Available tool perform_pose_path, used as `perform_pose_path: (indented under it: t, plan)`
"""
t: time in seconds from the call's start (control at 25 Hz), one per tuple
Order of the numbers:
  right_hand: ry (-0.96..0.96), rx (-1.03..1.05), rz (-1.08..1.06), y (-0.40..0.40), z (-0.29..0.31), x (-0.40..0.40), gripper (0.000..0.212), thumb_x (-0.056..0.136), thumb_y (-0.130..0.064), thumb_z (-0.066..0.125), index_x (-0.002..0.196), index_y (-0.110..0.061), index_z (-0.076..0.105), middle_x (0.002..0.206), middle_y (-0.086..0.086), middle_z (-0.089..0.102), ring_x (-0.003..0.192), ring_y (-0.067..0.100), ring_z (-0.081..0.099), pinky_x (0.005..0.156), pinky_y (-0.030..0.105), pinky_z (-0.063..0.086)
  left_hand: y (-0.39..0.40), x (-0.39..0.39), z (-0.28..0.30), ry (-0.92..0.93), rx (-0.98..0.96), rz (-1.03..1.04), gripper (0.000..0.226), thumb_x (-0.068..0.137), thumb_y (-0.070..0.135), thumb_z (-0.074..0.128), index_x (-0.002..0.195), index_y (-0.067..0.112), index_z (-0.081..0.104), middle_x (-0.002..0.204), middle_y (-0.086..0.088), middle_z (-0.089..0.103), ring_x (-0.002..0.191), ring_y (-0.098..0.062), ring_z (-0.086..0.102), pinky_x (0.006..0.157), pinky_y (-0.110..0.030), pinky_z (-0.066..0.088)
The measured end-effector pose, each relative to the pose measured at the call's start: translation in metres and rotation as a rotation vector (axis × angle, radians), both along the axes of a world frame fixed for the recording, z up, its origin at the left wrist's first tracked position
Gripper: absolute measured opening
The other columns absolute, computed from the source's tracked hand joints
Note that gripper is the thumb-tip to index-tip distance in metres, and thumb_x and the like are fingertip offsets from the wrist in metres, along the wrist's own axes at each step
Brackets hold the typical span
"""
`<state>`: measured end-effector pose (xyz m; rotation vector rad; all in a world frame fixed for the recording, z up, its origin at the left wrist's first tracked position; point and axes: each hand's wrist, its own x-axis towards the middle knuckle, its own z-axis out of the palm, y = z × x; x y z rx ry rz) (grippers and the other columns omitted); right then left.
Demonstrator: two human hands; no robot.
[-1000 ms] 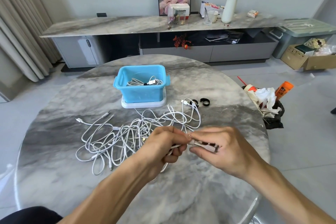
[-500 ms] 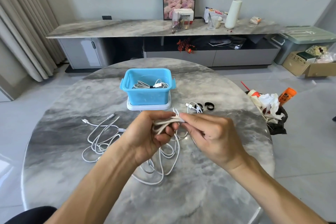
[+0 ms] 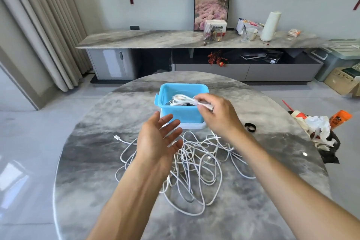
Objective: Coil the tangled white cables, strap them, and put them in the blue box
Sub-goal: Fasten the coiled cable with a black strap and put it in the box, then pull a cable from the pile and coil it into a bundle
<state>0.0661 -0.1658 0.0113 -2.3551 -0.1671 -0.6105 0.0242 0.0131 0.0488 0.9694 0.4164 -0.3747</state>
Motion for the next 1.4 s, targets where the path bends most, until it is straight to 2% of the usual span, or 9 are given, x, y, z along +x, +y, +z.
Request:
perform_pose_path:
  t: [0.28, 0.48, 0.64, 0.8, 0.92, 1.04, 1.2, 1.36, 1.4]
  plan:
    - [0.17, -0.545, -0.21, -0.004, 0.006, 0.085, 0.059, 0.09, -0.04, 0.062, 0.142, -0.02, 0.043, 0.146, 0.001, 0.047, 0.136, 0.027, 0.037, 0.104, 0.045, 0.036, 0.003, 0.01, -0.001, 0.004, -0.008, 0.039, 0.036, 0.1, 0.04, 0.043, 0.097, 0.014, 0.067, 0.094, -0.004, 0.068, 0.081, -0.019, 0.058, 0.07, -0.033, 0.043]
    - [0.298, -0.483, -0.134, -0.016, -0.037, 0.041, 0.039, 0.089, -0.027, 0.06, 0.128, -0.019, 0.06, 0.14, 0.0, 0.051, 0.132, 0.025, 0.04, 0.103, 0.04, 0.035, -0.001, 0.012, 0.0, -0.004, 0.001, 0.039, 0.036, 0.1, 0.039, 0.043, 0.096, 0.013, 0.067, 0.095, -0.005, 0.069, 0.083, -0.02, 0.06, 0.071, -0.033, 0.045]
    - [0.268, -0.352, -0.123, -0.017, -0.043, -0.018, 0.021, 0.088, -0.026, 0.059, 0.106, -0.023, 0.069, 0.115, -0.004, 0.068, 0.108, 0.026, 0.059, 0.09, 0.041, 0.047, -0.01, 0.009, 0.001, -0.003, 0.022, 0.018, 0.035, 0.101, 0.039, 0.043, 0.099, 0.013, 0.067, 0.099, -0.005, 0.068, 0.084, -0.02, 0.059, 0.068, -0.031, 0.045]
    - [0.733, -0.44, -0.141, -0.016, -0.042, -0.062, 0.017, 0.084, -0.04, 0.056, 0.085, -0.023, 0.06, 0.092, -0.004, 0.069, 0.092, 0.025, 0.065, 0.067, 0.03, 0.046, -0.018, 0.004, -0.003, -0.019, 0.085, 0.021, 0.033, 0.101, 0.038, 0.044, 0.095, 0.015, 0.067, 0.095, -0.003, 0.069, 0.081, -0.017, 0.06, 0.067, -0.03, 0.044]
    - [0.945, -0.473, -0.118, -0.003, -0.056, -0.075, 0.005, 0.083, -0.023, 0.058, 0.084, -0.018, 0.056, 0.097, 0.006, 0.069, 0.096, 0.03, 0.066, 0.066, 0.028, 0.04, -0.021, 0.0, -0.007, -0.021, 0.129, 0.007, 0.028, 0.099, 0.034, 0.048, 0.095, 0.015, 0.068, 0.094, -0.002, 0.07, 0.082, -0.017, 0.061, 0.066, -0.029, 0.044]
    - [0.825, -0.104, -0.102, -0.013, -0.039, -0.076, 0.014, 0.083, -0.005, 0.05, 0.08, -0.018, 0.052, 0.081, 0.002, 0.071, 0.078, 0.028, 0.071, 0.056, 0.028, 0.045, -0.023, -0.006, -0.01, -0.126, 0.24, -0.052, 0.014, 0.093, 0.023, 0.057, 0.097, 0.017, 0.069, 0.094, -0.001, 0.071, 0.082, -0.016, 0.06, 0.066, -0.027, 0.042]
    - [0.424, 0.55, 0.057, -0.023, 0.02, -0.099, 0.013, 0.097, -0.004, 0.057, 0.091, -0.016, 0.059, 0.059, 0.003, 0.061, 0.04, 0.02, 0.051, 0.037, 0.024, 0.04, -0.03, -0.01, -0.013, -0.694, 0.832, -0.324, 0.033, 0.079, 0.011, 0.071, 0.107, 0.029, 0.066, 0.096, 0.01, 0.068, 0.085, -0.01, 0.06, 0.072, -0.024, 0.046]
    - [0.136, 0.705, 0.071, -0.024, 0.036, -0.109, 0.01, 0.099, -0.006, 0.053, 0.092, -0.01, 0.058, 0.059, 0.0, 0.053, 0.04, 0.015, 0.042, 0.037, 0.026, 0.04, -0.042, -0.019, -0.019, -0.825, 0.82, -0.451, 0.001, 0.088, 0.017, 0.067, 0.089, 0.018, 0.068, 0.063, 0.002, 0.067, 0.057, -0.018, 0.061, 0.061, -0.032, 0.049]
    - [0.062, 0.77, 0.015, -0.029, 0.038, -0.108, 0.007, 0.1, -0.006, 0.052, 0.095, -0.007, 0.058, 0.06, 0.0, 0.051, 0.042, 0.014, 0.041, 0.038, 0.027, 0.042, -0.041, -0.018, -0.022, -0.835, 0.84, -0.426, 0.01, 0.091, 0.02, 0.064, 0.083, 0.015, 0.067, 0.054, 0.003, 0.061, 0.048, -0.015, 0.054, 0.055, -0.03, 0.044]
